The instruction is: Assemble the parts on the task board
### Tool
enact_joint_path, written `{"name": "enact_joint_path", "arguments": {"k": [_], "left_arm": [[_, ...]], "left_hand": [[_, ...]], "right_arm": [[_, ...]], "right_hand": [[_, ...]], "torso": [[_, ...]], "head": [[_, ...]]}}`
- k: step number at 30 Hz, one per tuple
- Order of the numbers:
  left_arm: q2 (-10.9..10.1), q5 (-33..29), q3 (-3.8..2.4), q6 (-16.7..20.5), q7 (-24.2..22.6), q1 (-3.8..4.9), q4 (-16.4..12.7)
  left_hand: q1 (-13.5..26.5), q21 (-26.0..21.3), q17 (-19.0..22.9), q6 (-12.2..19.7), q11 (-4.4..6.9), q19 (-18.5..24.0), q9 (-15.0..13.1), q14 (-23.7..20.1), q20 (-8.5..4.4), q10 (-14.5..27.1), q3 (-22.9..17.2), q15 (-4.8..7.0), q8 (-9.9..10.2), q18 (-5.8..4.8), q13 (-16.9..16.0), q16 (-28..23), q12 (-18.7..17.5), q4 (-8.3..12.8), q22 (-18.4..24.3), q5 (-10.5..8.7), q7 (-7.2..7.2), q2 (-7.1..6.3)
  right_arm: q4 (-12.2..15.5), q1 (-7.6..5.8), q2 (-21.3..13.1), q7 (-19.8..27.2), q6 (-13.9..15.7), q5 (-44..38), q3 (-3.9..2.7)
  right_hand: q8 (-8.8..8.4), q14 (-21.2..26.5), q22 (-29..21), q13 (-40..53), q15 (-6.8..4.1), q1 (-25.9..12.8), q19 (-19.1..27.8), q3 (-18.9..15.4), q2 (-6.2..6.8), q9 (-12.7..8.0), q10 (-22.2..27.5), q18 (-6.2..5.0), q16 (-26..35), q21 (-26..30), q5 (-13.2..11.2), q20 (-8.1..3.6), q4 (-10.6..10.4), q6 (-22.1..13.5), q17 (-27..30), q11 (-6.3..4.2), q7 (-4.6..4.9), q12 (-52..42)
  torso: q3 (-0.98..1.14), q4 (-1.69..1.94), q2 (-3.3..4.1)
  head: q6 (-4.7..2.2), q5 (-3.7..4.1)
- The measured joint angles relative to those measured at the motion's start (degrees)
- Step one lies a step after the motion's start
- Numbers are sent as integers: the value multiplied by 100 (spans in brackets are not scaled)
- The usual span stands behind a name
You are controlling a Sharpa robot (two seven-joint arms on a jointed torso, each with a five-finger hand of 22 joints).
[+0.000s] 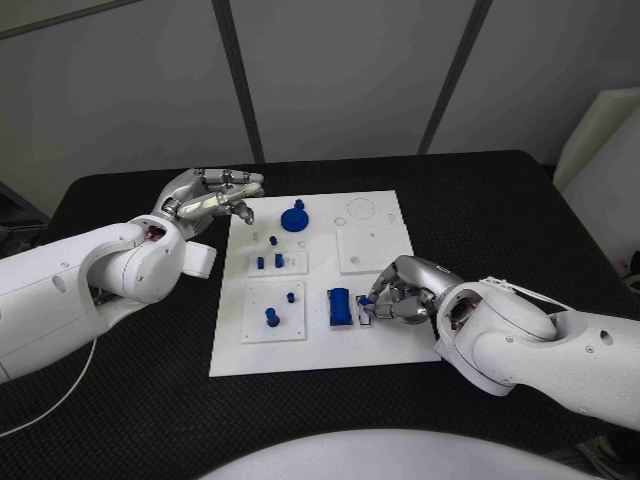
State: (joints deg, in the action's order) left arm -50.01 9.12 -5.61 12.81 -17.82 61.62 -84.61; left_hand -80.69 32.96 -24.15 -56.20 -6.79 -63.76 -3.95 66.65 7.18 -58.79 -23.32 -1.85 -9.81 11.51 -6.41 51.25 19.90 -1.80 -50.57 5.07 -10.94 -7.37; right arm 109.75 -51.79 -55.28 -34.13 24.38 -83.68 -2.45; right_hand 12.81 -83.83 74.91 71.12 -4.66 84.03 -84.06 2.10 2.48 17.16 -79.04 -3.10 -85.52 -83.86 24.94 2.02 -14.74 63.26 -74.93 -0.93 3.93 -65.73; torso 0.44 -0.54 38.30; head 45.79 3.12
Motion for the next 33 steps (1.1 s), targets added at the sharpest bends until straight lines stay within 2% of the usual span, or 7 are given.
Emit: {"name": "enact_joint_path", "arguments": {"k": [4, 8, 10, 15, 18, 20, 33], "left_arm": [[0, 0, 0, -5, 9, 0, 0], [0, 0, 0, -13, 19, 0, 2], [0, 0, 0, -18, 25, 0, 3], [3, 0, 0, -33, 40, 0, 4], [4, 0, 0, -41, 48, 0, 4], [4, 0, 0, -47, 53, 0, 4], [4, 0, 0, -84, 85, 0, 5]], "left_hand": [[-30, -22, 7, 22, 0, 0, 0, -20, 0, 0, 16, -20, -26, 0, 0, 0, 0, 16, 0, 0, -22, 30], [-30, -22, 6, 22, 0, 0, 0, -19, 0, 0, 16, -20, -26, -1, 1, 0, 0, 16, 0, 0, -21, 30], [-30, -22, 6, 21, 0, 0, 0, -20, 0, 0, 16, -20, -26, -1, 1, 0, 0, 16, -1, 0, -21, 30], [-30, -22, 6, 21, 0, 0, 0, -20, 0, 0, 16, -20, -25, -1, 1, 0, 0, 16, -1, 0, -21, 30], [-30, -22, 6, 21, 0, 0, 0, -20, 0, 0, 16, -20, -25, -1, 1, 0, 0, 16, -1, 0, -21, 30], [-30, -22, 6, 21, 0, 0, 0, -20, 0, 0, 16, -20, -25, 0, 1, 0, 0, 16, -1, 0, -21, 30], [-30, -22, 12, 21, -21, 21, 0, -20, 21, 21, 16, -20, -24, -1, 2, 0, 0, 16, 4, 0, -21, 30]], "right_arm": [[-63, 0, 39, -5, -87, 54, -2], [-97, -7, 71, -11, -138, 81, -10], [-105, -11, 80, -15, -157, 86, -12], [-125, -14, 99, -34, -204, 87, -14], [-125, -14, 117, -43, -226, 82, -12], [-125, -9, 129, -47, -239, 79, -6], [-128, -8, 152, -51, -232, 58, -7]], "right_hand": [[45, 9, 0, 94, -9, -92, 0, 24, -17, 34, -21, 1, 0, 0, 36, 0, -47, -3, 0, 20, -5, -130], [76, 9, 0, 160, -9, -196, 10, 17, 0, 377, -64, 0, 0, 0, 36, -10, -86, 8, 0, 21, -17, -210], [116, 9, 0, 211, -9, -272, 20, 23, 1, 415, -99, 0, 0, 0, 4, -20, -111, 19, 0, 4, -28, -275], [184, -11, 0, 329, -29, -530, 0, -32, 1, 705, -194, 0, -27, 0, -237, -41, -168, 88, 1, -33, -92, -406], [258, -11, 0, 391, -29, -867, 0, -123, -67, 783, -288, 6, -41, -39, -217, -41, -198, 220, 1, -82, -151, -482], [293, -10, 0, 413, -29, -985, 0, -189, -125, 801, -307, 92, -66, -39, -179, -40, -187, 252, 1, -82, -182, -519], [287, -10, 0, 382, -29, -1364, 0, -405, -234, 825, -348, 92, -89, -87, -68, -40, -201, 249, 1, -82, -161, -631]], "torso": [[1, -2, 0], [2, -4, 0], [2, -5, 0], [3, -7, -3], [3, -7, -3], [3, -7, -3], [3, -7, -1]], "head": [[4, -13], [8, -21], [9, -24], [13, -31], [10, -32], [10, -32], [14, -43]]}}
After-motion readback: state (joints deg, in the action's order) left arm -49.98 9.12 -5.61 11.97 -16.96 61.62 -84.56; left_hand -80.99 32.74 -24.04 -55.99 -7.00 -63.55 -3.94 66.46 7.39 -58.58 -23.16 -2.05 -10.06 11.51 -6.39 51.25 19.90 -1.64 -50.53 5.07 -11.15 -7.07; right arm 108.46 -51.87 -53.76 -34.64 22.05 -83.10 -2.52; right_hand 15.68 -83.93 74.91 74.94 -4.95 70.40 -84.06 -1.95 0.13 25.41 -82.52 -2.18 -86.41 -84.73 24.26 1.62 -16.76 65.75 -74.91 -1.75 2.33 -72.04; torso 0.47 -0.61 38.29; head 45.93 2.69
